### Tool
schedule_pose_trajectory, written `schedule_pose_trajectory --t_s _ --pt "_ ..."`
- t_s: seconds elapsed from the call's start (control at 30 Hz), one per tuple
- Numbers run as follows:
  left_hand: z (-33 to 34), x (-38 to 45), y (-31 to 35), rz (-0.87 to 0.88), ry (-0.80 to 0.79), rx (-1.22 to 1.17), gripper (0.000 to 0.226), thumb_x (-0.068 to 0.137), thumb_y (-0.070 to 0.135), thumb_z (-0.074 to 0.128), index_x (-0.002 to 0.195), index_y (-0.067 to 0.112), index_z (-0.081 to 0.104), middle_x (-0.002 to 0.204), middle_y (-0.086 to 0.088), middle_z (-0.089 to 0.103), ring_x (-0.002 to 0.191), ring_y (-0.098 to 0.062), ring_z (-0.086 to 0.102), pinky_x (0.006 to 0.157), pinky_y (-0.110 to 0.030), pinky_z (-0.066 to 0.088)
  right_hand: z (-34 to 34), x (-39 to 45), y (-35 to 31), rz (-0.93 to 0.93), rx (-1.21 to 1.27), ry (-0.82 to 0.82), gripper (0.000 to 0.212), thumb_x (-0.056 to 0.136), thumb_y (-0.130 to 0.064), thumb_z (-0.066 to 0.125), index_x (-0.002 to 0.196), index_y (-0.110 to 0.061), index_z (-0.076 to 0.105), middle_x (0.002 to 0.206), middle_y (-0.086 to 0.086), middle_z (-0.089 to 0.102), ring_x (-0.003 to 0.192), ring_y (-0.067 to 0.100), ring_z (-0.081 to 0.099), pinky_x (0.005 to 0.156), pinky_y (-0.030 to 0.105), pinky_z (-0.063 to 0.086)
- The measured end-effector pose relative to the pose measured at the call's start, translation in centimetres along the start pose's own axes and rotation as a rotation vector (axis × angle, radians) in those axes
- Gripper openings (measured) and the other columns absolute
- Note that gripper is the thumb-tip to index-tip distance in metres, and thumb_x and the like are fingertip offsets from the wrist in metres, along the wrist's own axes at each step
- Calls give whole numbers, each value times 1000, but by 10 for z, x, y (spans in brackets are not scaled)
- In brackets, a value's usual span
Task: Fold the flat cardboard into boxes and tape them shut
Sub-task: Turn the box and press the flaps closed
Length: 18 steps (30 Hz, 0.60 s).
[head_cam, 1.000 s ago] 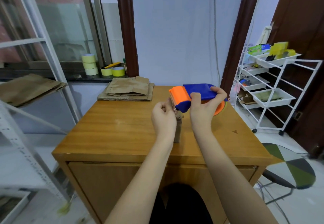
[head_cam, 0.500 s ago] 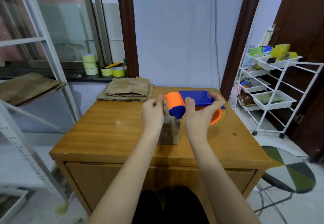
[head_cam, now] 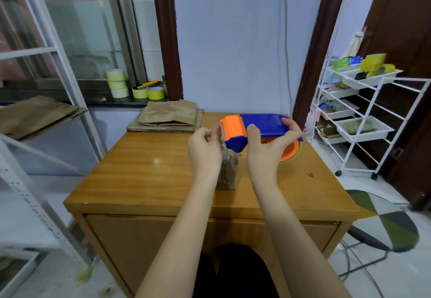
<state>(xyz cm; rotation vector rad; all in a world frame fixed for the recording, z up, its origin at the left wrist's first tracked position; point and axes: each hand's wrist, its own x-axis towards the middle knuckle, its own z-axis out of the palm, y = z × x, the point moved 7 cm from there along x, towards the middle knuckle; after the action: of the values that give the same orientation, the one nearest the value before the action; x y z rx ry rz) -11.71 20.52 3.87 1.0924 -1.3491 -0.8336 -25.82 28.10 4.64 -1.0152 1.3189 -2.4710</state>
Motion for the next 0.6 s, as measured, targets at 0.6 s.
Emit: schedule_pose_trajectory --t_s 0.6 --pt "-23 0 -16 -114 -28 -27 43 91 42 59 66 8 63 53 4 57 51 -7 52 58 -24 41 -21 3 6 -44 -111 -69 61 76 -9 70 119 -18 27 109 -14 36 85 -9 51 71 13 46"
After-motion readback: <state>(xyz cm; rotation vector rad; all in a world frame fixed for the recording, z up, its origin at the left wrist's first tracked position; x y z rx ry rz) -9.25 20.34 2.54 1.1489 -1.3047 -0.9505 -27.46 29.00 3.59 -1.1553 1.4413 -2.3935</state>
